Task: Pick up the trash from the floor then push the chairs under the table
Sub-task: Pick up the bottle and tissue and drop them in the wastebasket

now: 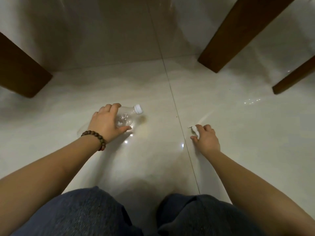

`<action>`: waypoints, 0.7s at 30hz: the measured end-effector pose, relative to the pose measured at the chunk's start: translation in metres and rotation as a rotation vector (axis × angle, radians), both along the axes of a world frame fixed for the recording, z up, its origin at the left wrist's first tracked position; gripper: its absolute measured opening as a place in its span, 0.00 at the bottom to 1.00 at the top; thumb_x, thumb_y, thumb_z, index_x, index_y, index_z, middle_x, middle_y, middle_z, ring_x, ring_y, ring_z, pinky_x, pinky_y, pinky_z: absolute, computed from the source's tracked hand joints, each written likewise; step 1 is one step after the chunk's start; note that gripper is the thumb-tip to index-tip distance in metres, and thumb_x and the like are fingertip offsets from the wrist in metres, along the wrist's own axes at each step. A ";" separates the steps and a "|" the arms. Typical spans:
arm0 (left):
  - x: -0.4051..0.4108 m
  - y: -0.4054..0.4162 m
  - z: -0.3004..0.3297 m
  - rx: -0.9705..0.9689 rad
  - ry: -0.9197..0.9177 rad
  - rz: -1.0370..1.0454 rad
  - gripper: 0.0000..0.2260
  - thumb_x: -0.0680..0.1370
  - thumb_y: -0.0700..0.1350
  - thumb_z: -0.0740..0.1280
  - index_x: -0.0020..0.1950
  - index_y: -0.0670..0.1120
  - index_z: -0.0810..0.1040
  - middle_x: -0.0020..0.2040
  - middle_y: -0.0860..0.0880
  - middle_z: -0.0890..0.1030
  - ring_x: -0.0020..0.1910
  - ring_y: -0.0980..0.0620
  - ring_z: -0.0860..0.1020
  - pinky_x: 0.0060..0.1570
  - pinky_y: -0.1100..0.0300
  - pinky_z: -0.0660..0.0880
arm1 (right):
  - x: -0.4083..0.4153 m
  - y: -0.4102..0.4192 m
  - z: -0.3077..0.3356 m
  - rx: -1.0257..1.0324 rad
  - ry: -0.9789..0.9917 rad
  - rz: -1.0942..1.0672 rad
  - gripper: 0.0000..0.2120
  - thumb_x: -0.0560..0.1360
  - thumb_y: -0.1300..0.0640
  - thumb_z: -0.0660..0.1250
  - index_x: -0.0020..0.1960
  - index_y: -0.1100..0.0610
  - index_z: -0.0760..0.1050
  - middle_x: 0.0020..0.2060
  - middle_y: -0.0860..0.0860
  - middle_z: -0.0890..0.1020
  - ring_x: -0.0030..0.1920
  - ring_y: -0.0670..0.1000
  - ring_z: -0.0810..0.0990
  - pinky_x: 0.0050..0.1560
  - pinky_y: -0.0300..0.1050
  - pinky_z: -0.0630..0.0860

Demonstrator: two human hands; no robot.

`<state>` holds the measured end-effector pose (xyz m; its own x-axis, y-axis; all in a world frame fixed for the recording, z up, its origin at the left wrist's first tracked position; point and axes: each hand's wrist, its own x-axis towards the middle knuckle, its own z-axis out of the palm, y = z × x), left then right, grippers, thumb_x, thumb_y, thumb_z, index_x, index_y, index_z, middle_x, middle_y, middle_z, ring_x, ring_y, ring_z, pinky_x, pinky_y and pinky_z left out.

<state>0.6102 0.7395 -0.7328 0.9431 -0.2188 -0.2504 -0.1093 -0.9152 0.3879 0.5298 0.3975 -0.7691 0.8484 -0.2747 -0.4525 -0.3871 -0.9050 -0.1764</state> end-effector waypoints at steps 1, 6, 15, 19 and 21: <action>-0.001 0.002 0.001 -0.004 0.000 0.011 0.35 0.68 0.59 0.73 0.69 0.46 0.66 0.62 0.43 0.73 0.62 0.42 0.70 0.61 0.48 0.67 | 0.001 0.002 -0.001 0.007 -0.013 -0.004 0.19 0.77 0.53 0.63 0.66 0.54 0.67 0.60 0.58 0.70 0.59 0.58 0.69 0.51 0.51 0.73; -0.010 0.016 0.016 -0.002 0.029 0.099 0.35 0.68 0.59 0.74 0.68 0.46 0.66 0.60 0.43 0.75 0.59 0.41 0.72 0.59 0.47 0.70 | 0.011 0.016 0.020 0.115 -0.066 -0.003 0.14 0.75 0.58 0.63 0.61 0.55 0.72 0.57 0.57 0.72 0.55 0.58 0.74 0.47 0.47 0.72; -0.064 0.026 0.218 -0.020 0.115 0.241 0.35 0.67 0.64 0.71 0.66 0.46 0.66 0.60 0.44 0.75 0.57 0.43 0.74 0.54 0.49 0.75 | 0.017 0.065 0.245 0.264 -0.188 0.165 0.16 0.73 0.58 0.69 0.60 0.55 0.74 0.55 0.57 0.74 0.49 0.58 0.76 0.44 0.42 0.70; -0.067 0.024 0.343 0.003 0.114 0.288 0.36 0.68 0.68 0.69 0.67 0.48 0.64 0.62 0.45 0.74 0.58 0.44 0.74 0.55 0.49 0.75 | 0.019 0.085 0.378 0.273 -0.201 0.183 0.17 0.75 0.55 0.68 0.63 0.53 0.71 0.58 0.54 0.74 0.52 0.55 0.76 0.49 0.40 0.71; -0.067 0.024 0.408 -0.009 0.097 0.322 0.37 0.67 0.68 0.68 0.68 0.47 0.64 0.63 0.45 0.74 0.59 0.44 0.75 0.55 0.48 0.76 | 0.021 0.092 0.444 0.275 -0.220 0.199 0.17 0.75 0.54 0.68 0.63 0.52 0.71 0.58 0.53 0.74 0.53 0.54 0.76 0.50 0.40 0.71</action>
<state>0.5435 0.7630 -0.3249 0.9359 0.0840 -0.3421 0.2230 -0.8930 0.3908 0.5508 0.4892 -0.3249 0.9576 0.0105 -0.2879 -0.1352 -0.8660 -0.4813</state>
